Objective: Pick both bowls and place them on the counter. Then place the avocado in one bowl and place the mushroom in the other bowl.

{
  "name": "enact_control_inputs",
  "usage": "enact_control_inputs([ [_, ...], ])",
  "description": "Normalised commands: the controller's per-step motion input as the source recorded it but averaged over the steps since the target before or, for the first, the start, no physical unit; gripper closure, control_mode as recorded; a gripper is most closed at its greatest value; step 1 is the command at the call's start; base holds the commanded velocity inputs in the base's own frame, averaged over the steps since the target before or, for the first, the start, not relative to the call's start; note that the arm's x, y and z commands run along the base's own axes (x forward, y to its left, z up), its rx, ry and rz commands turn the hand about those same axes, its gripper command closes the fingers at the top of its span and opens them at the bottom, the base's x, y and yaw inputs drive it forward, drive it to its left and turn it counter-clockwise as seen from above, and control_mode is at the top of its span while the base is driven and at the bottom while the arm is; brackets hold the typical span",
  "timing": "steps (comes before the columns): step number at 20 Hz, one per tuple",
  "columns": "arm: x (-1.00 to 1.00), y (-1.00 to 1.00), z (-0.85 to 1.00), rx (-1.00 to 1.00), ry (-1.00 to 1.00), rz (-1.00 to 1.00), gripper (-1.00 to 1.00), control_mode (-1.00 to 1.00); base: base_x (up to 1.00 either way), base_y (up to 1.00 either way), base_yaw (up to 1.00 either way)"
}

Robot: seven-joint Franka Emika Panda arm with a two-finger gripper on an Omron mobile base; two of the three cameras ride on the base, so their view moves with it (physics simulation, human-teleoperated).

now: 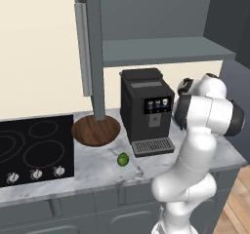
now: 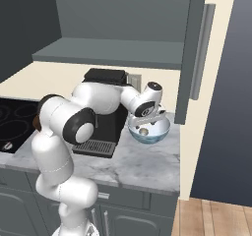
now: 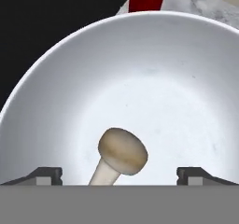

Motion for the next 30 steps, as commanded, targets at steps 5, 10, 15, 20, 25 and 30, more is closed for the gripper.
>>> enact_control_inputs([
  [5,-0.43,0.00,0.16,0.00,-0.04,-0.04,-1.00,-1.00,0.00,0.00,0.00],
  [10,-0.44,0.00,0.39,0.00,-0.12,-0.03,-1.00,-1.00,0.00,0.00,0.00],
  [15,-0.60,0.00,0.34,0.00,-0.15,0.00,-1.00,-1.00,0.00,0.00,0.00],
  [20,-0.64,0.05,0.33,0.00,-0.12,0.00,-1.00,-1.00,0.00,0.00,0.00],
  [25,-0.60,0.23,0.30,0.00,-0.04,0.00,-1.00,-1.00,0.00,0.00,0.00],
  [30,-0.60,0.25,0.25,0.00,0.00,-0.04,-1.00,-1.00,0.00,0.00,0.00],
])
